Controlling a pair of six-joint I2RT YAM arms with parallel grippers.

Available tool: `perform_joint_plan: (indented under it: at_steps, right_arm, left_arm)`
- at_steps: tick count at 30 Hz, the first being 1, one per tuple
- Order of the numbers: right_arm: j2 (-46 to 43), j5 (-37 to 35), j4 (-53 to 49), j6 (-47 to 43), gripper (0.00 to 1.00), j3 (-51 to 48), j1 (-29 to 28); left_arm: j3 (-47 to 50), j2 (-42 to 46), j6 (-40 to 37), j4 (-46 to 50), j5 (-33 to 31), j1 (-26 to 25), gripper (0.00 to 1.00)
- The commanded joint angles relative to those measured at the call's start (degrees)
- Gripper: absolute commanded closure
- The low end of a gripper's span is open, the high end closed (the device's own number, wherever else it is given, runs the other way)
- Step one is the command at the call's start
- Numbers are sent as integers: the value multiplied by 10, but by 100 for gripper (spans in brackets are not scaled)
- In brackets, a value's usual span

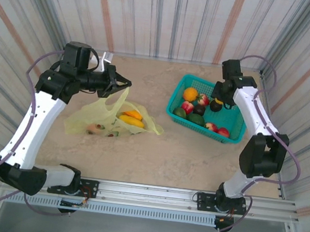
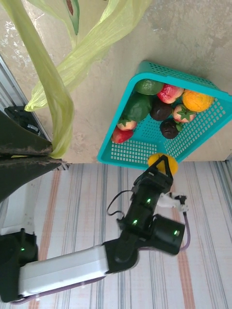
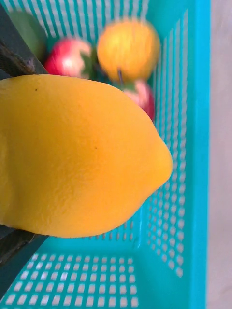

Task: Place the fake fruits into the plastic bag and tie a complex knot

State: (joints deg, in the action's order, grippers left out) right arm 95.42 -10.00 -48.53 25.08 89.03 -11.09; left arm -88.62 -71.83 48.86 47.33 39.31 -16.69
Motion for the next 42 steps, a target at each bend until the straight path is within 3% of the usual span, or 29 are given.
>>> perform_joint_plan:
  at_steps: [1, 6, 11, 20, 30, 42]
  right_arm:
    - [-41, 46, 7, 18, 43, 21, -47]
    - [-76, 137, 69, 3, 43, 15, -137]
    - [-74, 335, 146, -22, 42, 7, -190]
    - [-20, 505, 186, -52, 42, 3, -269]
    - [55, 489, 113, -143, 41, 25, -345]
    - [146, 479, 99, -146, 37, 89, -376]
  left_arm:
    - [-13, 7, -16, 12, 4, 9, 100]
    - [-15, 7, -16, 12, 6, 14, 100]
    - [-13, 8, -17, 13, 7, 16, 100]
    - [-11, 17, -24, 24, 5, 23, 100]
    - [-4, 30, -22, 25, 14, 32, 100]
    - [1, 30, -26, -3, 80, 28, 100]
